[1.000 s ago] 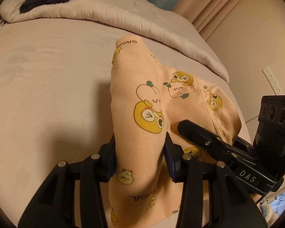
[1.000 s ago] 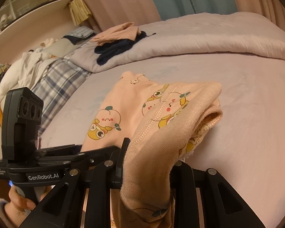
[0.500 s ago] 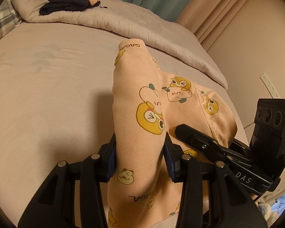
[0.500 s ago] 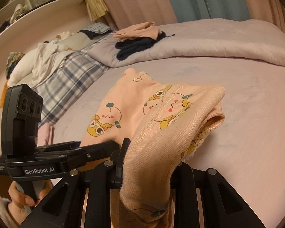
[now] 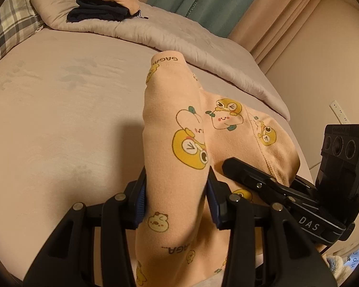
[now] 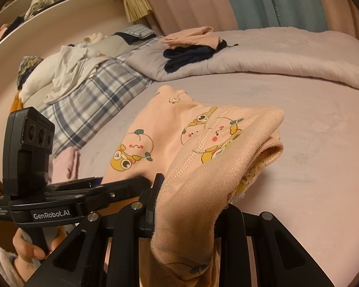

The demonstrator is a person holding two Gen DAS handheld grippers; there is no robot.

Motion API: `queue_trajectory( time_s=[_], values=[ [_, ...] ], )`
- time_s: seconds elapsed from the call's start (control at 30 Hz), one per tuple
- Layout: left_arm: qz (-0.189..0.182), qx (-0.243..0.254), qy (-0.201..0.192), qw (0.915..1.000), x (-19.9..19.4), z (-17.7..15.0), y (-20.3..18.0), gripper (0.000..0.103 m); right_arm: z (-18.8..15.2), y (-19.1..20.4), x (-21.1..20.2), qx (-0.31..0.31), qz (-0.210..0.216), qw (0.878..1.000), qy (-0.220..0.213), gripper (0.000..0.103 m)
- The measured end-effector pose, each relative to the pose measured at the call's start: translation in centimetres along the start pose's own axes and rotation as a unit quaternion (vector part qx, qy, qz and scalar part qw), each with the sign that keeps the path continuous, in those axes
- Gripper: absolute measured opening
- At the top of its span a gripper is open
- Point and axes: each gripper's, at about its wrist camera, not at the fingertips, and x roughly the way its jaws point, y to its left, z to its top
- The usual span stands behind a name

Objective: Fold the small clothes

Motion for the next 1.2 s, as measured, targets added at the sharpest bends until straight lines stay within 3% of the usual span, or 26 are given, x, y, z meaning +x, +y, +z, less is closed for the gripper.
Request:
queue_trajectory(
  time_s=[1.2],
  values=[
    [0.027,0.008,-0.010,0.9996,2.0,3.3,3.4,0.043,1.6,0.9,3.8,0.000,0.002,1.000,0.016,0.028]
  ],
)
